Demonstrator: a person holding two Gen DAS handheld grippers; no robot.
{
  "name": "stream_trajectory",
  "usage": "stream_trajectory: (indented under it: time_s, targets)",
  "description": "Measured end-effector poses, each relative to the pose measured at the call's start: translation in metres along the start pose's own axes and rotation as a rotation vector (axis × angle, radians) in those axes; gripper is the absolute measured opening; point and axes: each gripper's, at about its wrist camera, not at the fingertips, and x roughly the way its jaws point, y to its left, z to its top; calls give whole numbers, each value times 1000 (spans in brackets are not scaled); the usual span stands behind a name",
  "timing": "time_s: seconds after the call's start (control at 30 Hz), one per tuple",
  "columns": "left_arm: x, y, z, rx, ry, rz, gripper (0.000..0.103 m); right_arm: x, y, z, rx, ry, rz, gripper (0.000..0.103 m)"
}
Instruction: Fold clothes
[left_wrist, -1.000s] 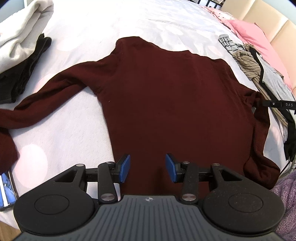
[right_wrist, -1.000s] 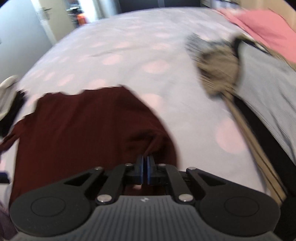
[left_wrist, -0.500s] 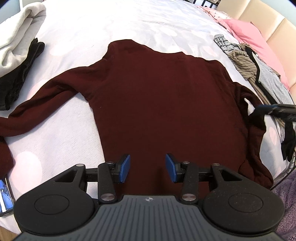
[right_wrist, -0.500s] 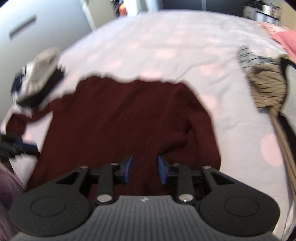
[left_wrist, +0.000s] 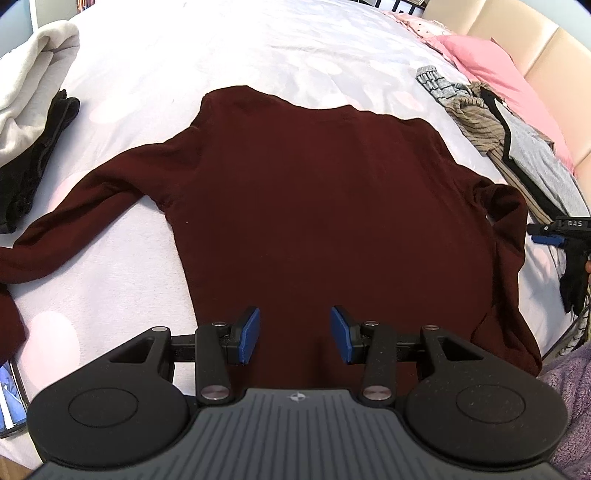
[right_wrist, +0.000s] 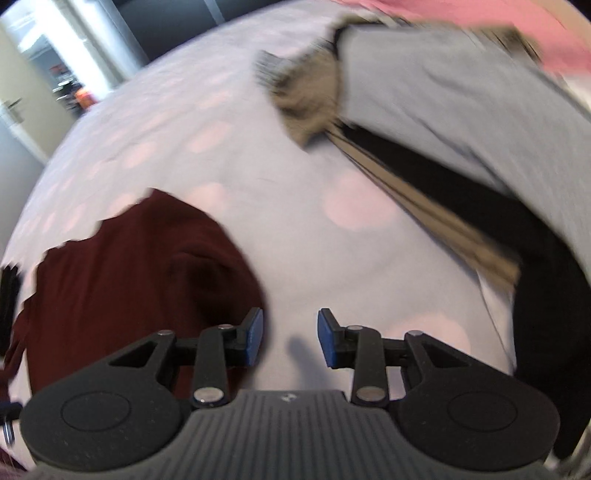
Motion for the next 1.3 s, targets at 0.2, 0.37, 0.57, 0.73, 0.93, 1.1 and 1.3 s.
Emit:
stream_trajectory:
  time_s: [0.2, 0.37, 0.57, 0.73, 0.93, 1.1, 1.3]
  targets:
    - [1, -4, 1, 8, -4, 0, 40, 24, 11, -2, 14, 34, 80, 47]
    - [2, -5, 0, 14, -3, 14, 40, 39, 35, -4, -84, 45, 49, 11]
    - [1, 0, -1, 3, -9, 21, 40, 4, 76, 5, -211, -98, -51, 4]
    - [-2, -1, 0, 14, -21, 6, 40, -14, 136, 6, -390, -197, -15, 4]
    - [-6, -7, 1, 42, -37, 4, 40, -12, 190, -7, -566, -159, 196, 49]
    - [-9, -15, -1, 77, -44, -14, 40, -22, 187, -2, -529, -158, 177, 47]
    - [-12, -32, -7, 134, -60, -60, 40, -26, 158, 2, -467, -158, 75, 41]
